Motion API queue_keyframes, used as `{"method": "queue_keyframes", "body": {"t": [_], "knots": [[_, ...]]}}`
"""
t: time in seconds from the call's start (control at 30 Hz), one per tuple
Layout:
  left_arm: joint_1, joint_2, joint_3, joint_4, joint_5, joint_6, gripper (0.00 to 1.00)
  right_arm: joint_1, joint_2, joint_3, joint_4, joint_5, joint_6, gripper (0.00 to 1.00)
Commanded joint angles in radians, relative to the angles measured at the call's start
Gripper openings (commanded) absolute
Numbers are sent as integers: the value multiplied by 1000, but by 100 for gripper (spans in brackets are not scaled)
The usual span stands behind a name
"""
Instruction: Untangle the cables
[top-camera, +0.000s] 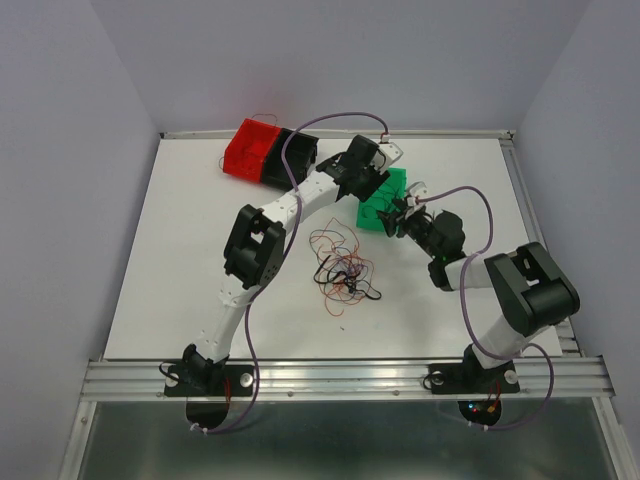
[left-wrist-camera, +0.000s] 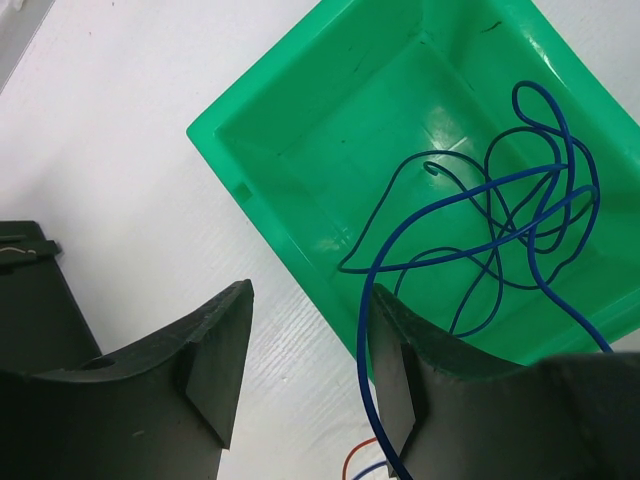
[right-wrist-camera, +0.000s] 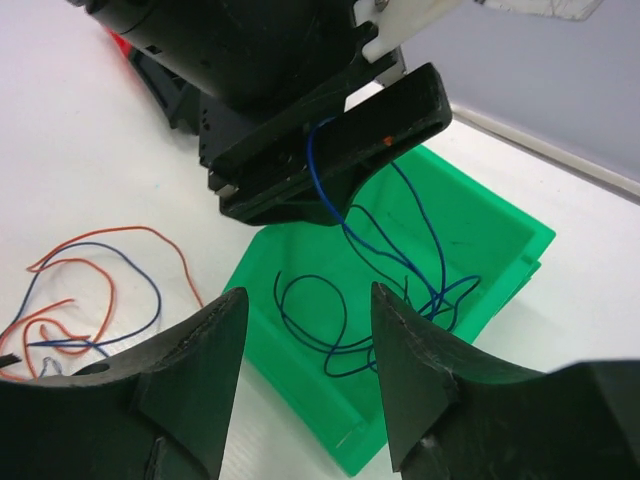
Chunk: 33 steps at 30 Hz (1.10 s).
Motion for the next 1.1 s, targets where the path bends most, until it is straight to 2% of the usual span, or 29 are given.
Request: {"method": "queue_keyframes", "body": {"t": [0.0, 0.07, 0.2, 0.33, 0.43, 0.47, 0.57, 0.67, 1.07], "knots": [[-6, -71, 45, 11, -6, 17, 59, 5, 29, 90, 105, 21, -56, 55], [-6, -77, 34, 21, -1, 17, 59, 5, 42, 99, 122, 36, -63, 48], [-9, -86, 29, 26, 7, 18, 58, 5, 88, 130, 138, 32, -68, 46], [-12, -91, 28, 23, 8, 20, 59, 4, 108, 150, 151, 15, -56, 36], [-14, -88, 29, 21, 7, 23, 59, 5, 114, 153, 165, 9, -45, 27], [-14, -91, 31, 20, 7, 23, 59, 5, 115, 150, 172, 10, -36, 19], [-15, -91, 26, 18, 8, 18, 58, 4, 114, 136, 221, 24, 1, 5], [-17, -94, 22, 14, 8, 14, 59, 4, 111, 134, 247, 33, 27, 1], [-18, -111, -29, 31, 8, 8, 59, 4, 114, 154, 269, 136, 121, 0]]}}
